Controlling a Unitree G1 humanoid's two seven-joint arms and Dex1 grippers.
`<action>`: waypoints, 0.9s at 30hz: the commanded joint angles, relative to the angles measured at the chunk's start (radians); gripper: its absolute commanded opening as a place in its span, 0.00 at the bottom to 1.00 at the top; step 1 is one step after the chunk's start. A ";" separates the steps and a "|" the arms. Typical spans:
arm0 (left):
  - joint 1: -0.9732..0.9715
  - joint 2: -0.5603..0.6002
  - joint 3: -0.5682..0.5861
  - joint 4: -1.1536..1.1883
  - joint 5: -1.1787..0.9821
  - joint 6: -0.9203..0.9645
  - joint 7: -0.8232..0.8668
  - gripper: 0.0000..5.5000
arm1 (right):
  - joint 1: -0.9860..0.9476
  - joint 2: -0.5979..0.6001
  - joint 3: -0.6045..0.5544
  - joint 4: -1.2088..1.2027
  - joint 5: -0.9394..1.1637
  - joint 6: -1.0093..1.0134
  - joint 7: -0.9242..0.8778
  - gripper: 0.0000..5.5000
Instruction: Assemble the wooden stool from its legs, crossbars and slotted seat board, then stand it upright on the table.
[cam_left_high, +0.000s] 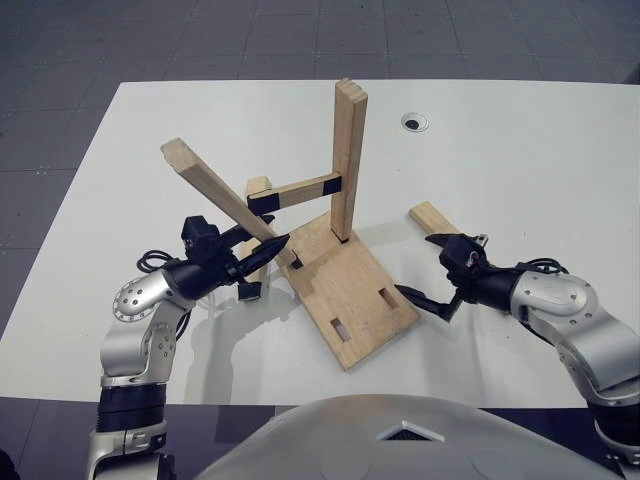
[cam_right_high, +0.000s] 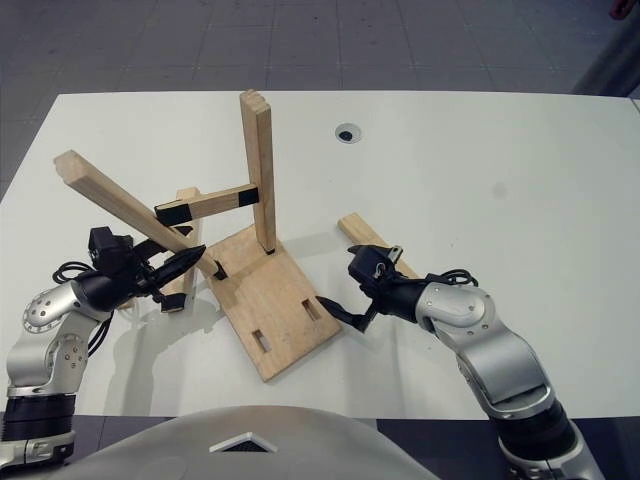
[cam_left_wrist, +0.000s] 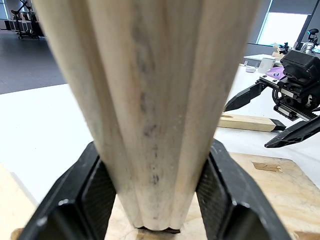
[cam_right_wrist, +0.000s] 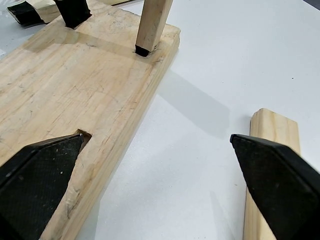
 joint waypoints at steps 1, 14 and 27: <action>-0.011 0.010 0.003 0.001 0.020 -0.008 0.020 0.37 | -0.003 0.002 -0.013 -0.014 0.005 0.002 -0.007 1.00; -0.013 0.005 -0.044 0.032 0.134 -0.022 0.112 0.37 | 0.000 0.009 -0.038 -0.049 0.042 0.015 -0.023 1.00; 0.009 0.034 -0.079 0.014 0.101 -0.008 0.083 0.37 | 0.007 0.009 -0.039 -0.065 0.057 0.021 -0.040 1.00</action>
